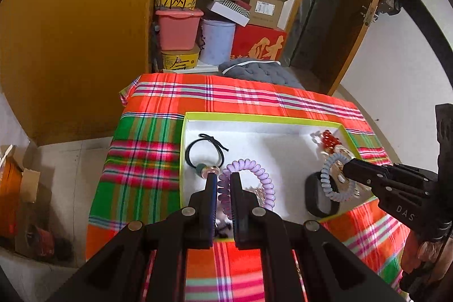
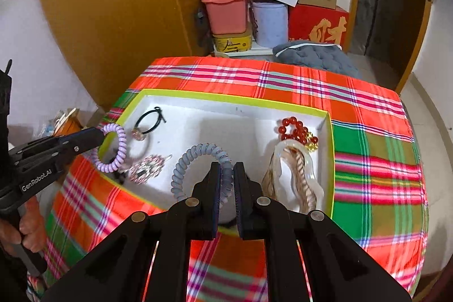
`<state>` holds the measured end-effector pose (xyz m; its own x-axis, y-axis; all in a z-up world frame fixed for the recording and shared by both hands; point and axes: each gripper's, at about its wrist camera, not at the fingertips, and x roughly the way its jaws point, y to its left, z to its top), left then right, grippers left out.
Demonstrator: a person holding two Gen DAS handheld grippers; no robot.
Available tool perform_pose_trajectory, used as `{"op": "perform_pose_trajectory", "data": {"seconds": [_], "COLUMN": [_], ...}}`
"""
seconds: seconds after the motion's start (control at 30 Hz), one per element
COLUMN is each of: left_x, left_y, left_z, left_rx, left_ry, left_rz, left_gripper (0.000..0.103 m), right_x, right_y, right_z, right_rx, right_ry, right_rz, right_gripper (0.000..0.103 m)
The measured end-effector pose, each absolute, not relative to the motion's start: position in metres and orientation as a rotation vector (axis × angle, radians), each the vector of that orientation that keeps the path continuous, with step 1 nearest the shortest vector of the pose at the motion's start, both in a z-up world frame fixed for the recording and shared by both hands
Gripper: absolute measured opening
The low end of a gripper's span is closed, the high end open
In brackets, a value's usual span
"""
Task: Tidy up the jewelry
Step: 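Release the lavender coil tie into the tray while the right tool releases the white one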
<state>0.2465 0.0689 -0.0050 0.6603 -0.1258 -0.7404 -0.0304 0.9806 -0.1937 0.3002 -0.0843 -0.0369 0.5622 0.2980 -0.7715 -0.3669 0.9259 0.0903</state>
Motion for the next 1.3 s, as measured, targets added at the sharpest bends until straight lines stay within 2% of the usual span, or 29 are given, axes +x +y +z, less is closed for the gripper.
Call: {"op": "perform_pose_trajectory", "data": {"seconds": [0.67, 0.73, 0.93, 1.03, 1.1, 1.3], "left_x": [0.278, 0.277, 0.275, 0.27, 0.265, 0.242], "left_y": [0.075, 0.075, 0.075, 0.074, 0.074, 0.071], "left_z": [-0.04, -0.04, -0.035, -0.028, -0.022, -0.005], "left_rx": [-0.205, -0.203, -0.202, -0.2, -0.204, -0.195], "left_ry": [0.916, 0.919, 0.92, 0.908, 0.894, 0.864], "left_rz": [-0.035, -0.035, -0.035, -0.039, -0.04, -0.04], "left_gripper": [0.009, 0.009, 0.009, 0.018, 0.027, 0.028], "right_x": [0.344, 0.344, 0.337, 0.331, 0.326, 0.301], "right_y": [-0.071, -0.071, -0.073, -0.075, -0.077, -0.084], "right_z": [-0.067, -0.066, -0.06, -0.055, -0.051, -0.037], "right_rx": [-0.102, -0.103, -0.097, -0.095, -0.089, -0.072], "right_ry": [0.981, 0.98, 0.965, 0.955, 0.947, 0.925], "right_rz": [0.385, 0.382, 0.383, 0.385, 0.387, 0.398], "right_gripper": [0.01, 0.015, 0.018, 0.018, 0.018, 0.018]}}
